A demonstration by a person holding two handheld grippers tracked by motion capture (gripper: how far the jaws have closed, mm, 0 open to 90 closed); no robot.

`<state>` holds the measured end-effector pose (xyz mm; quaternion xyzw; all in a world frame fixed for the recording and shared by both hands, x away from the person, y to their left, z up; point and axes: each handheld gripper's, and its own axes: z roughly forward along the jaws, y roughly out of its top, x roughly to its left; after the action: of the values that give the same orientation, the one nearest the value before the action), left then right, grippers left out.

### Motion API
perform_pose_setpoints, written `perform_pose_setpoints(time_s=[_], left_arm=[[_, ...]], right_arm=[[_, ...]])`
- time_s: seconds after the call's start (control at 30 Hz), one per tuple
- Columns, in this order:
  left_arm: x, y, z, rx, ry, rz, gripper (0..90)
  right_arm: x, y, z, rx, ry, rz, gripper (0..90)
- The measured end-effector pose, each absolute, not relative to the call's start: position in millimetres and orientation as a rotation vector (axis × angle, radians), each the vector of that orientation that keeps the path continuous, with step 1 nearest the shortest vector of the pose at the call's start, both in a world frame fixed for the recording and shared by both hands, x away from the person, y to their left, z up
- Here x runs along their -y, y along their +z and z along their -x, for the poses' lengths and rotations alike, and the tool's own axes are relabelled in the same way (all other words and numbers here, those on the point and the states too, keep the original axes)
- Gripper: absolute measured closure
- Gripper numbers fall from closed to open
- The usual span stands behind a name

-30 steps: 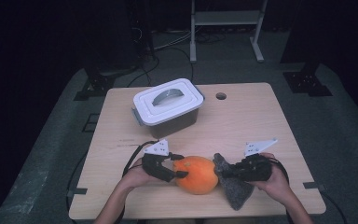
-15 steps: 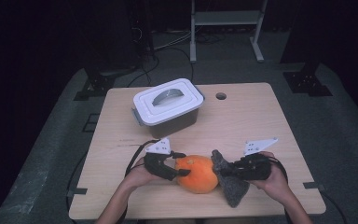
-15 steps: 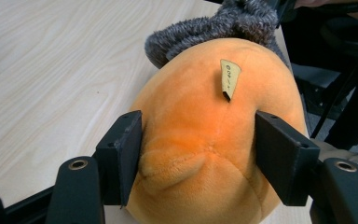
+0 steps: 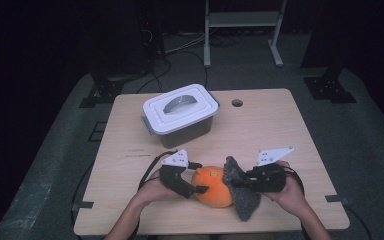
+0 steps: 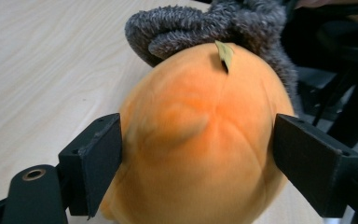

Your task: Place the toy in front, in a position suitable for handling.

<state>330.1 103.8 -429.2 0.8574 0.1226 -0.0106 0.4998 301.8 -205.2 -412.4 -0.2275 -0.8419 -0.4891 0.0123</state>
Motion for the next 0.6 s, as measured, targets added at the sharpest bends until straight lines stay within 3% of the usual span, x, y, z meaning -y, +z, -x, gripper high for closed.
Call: perform_pose_setpoints(time_s=[0.17, 0.4, 0.6], left_arm=[[-105.0, -428.0, -329.4, -0.293, -0.021, -2.063, 30.6], [-94.2, -416.9, -321.2, -0.250, 0.066, -2.048, 39.1], [-97.3, -409.5, -318.4, -0.266, 0.089, -2.006, 42.8]], right_arm=[[216.1, -417.9, -306.8, 2.603, -1.501, 0.744, 70.7], [204.4, -388.3, -297.7, 2.634, -1.605, 0.696, 72.2], [207.9, -400.2, -302.5, 2.636, -1.540, 0.755, 73.7]])
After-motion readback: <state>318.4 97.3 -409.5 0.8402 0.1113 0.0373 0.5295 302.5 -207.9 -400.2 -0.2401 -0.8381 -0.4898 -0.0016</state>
